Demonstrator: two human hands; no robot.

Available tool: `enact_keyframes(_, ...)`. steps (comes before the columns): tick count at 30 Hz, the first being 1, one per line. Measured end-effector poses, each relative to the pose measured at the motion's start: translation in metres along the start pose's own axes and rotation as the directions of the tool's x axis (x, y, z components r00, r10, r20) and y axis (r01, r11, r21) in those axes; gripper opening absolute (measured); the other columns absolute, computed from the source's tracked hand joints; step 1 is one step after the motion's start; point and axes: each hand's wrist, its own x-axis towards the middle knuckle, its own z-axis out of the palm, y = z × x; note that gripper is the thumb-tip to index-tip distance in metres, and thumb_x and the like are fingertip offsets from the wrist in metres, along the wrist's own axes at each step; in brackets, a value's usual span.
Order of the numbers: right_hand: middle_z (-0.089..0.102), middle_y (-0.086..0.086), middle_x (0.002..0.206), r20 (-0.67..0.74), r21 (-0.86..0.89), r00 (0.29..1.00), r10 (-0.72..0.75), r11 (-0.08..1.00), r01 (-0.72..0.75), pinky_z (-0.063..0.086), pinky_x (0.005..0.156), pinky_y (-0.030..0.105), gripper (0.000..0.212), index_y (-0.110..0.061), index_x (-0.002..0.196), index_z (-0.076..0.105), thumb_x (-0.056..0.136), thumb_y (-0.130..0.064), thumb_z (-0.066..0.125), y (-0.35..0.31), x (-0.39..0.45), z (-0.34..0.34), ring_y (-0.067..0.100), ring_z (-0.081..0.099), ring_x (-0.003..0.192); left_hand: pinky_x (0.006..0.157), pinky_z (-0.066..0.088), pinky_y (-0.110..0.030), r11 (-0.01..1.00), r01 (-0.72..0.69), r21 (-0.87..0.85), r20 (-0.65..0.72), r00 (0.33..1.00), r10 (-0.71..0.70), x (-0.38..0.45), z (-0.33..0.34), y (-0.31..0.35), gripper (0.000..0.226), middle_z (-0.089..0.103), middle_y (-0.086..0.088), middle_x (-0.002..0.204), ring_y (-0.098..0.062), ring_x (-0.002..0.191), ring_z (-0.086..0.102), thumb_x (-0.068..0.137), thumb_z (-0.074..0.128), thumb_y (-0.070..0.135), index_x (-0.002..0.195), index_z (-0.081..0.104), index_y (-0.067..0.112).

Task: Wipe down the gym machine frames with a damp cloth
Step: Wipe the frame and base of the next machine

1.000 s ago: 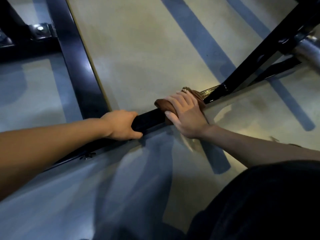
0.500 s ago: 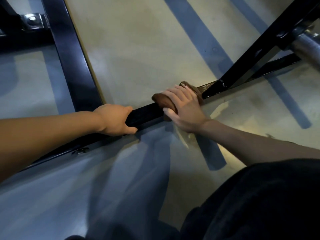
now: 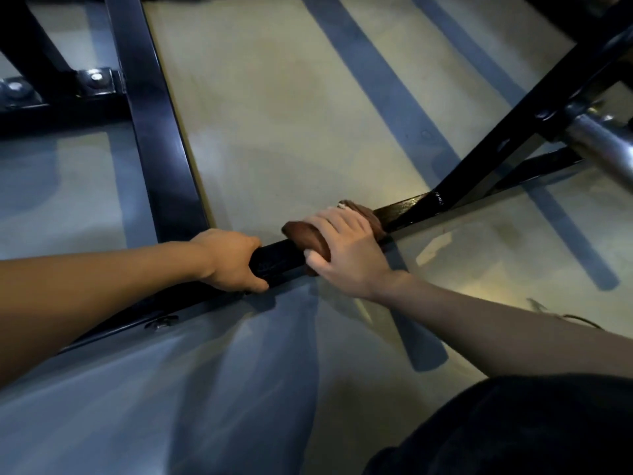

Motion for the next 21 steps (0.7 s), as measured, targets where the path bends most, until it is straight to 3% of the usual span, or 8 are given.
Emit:
enact_keyframes(3,0.064,-0.003,0.125,-0.004,-0.062,1.000,0.001,0.998,-0.001,0.034,0.115,0.040,0.048,-0.025,0.132,0.063,0.091,-0.050,0.058,0.043,0.005,-0.011,0.024,0.056,0.122,0.069,0.048,-0.032,1.000,0.007,-0.015,0.028,1.000,-0.006,-0.003,-0.003,0.000,0.053,0.067,0.009,0.100,-0.019,0.087,0.062,0.080,0.067,0.073,0.110,0.054,0.031)
enact_keyframes(7,0.053,0.000,0.150,0.146,-0.291,0.911,0.386,0.897,-0.334,0.022,0.124,0.051,0.070,-0.030,0.142,0.053,0.092,-0.071,0.025,0.087,0.010,-0.029,0.034,0.043,0.141,0.077,0.049,-0.035,0.998,-0.037,-0.041,0.022,0.999,0.038,-0.004,0.003,-0.010,0.054,0.064,0.007,0.097,-0.020,0.090,0.060,0.077,0.066,0.072,0.108,0.052,0.030)
enact_keyframes(9,0.039,-0.001,0.162,0.300,-0.353,0.873,0.384,0.895,-0.272,0.012,0.126,0.055,0.085,-0.033,0.153,0.040,0.090,-0.078,0.006,0.092,0.009,-0.031,0.035,0.028,0.151,0.082,0.045,-0.033,0.994,-0.038,-0.100,0.053,0.998,0.044,-0.006,0.002,-0.013,0.049,0.064,0.006,0.093,-0.019,0.091,0.059,0.078,0.065,0.070,0.103,0.049,0.031)
enact_keyframes(12,0.043,0.001,0.159,0.373,-0.385,0.877,0.303,0.911,-0.151,0.020,0.122,0.057,0.097,-0.033,0.154,0.037,0.087,-0.082,-0.015,0.078,0.016,-0.037,0.034,0.035,0.147,0.105,0.037,-0.036,0.988,-0.016,-0.156,0.056,0.998,0.025,-0.009,0.004,-0.008,0.046,0.062,0.006,0.090,-0.018,0.092,0.057,0.080,0.065,0.065,0.100,0.046,0.028)
enact_keyframes(15,0.053,-0.002,0.146,0.348,-0.388,0.874,0.339,0.901,-0.195,0.026,0.121,0.050,0.074,-0.031,0.145,0.044,0.097,-0.072,0.005,0.030,0.023,-0.029,0.034,0.045,0.136,0.127,0.006,-0.050,0.980,-0.013,-0.198,-0.026,1.000,0.008,-0.023,0.008,-0.010,0.072,0.061,-0.001,0.118,-0.021,0.118,0.053,0.078,0.069,0.069,0.125,0.047,0.018)
enact_keyframes(17,0.059,0.001,0.139,0.286,-0.346,0.906,0.313,0.915,-0.207,0.025,0.121,0.052,0.062,-0.029,0.140,0.051,0.100,-0.066,0.023,-0.014,0.018,-0.016,0.036,0.047,0.133,0.126,-0.009,-0.054,0.983,-0.016,-0.183,-0.102,0.995,-0.003,-0.039,0.009,-0.015,0.111,0.025,-0.009,0.163,-0.028,0.155,0.012,0.074,0.071,0.074,0.156,0.023,0.017)
enact_keyframes(19,0.065,0.006,0.128,0.166,-0.256,0.949,0.268,0.941,-0.221,0.025,0.122,0.054,0.056,-0.023,0.133,0.061,0.098,-0.060,0.038,-0.064,0.014,0.005,0.039,0.051,0.127,0.126,-0.011,-0.051,0.977,0.007,-0.215,-0.218,0.974,-0.055,-0.063,0.022,-0.029,0.132,-0.011,-0.003,0.171,-0.027,0.157,-0.018,0.070,0.072,0.078,0.163,-0.004,0.022)
enact_keyframes(21,0.068,0.010,0.120,0.035,-0.159,0.960,0.279,0.950,-0.271,0.026,0.122,0.055,0.052,-0.019,0.126,0.066,0.093,-0.054,0.047,-0.105,0.015,0.028,0.041,0.054,0.124,0.128,0.000,-0.048,0.943,0.146,-0.300,-0.249,0.942,-0.225,-0.086,0.045,-0.046,0.142,-0.012,-0.008,0.171,-0.030,0.158,-0.011,0.066,0.073,0.081,0.163,-0.011,0.019)
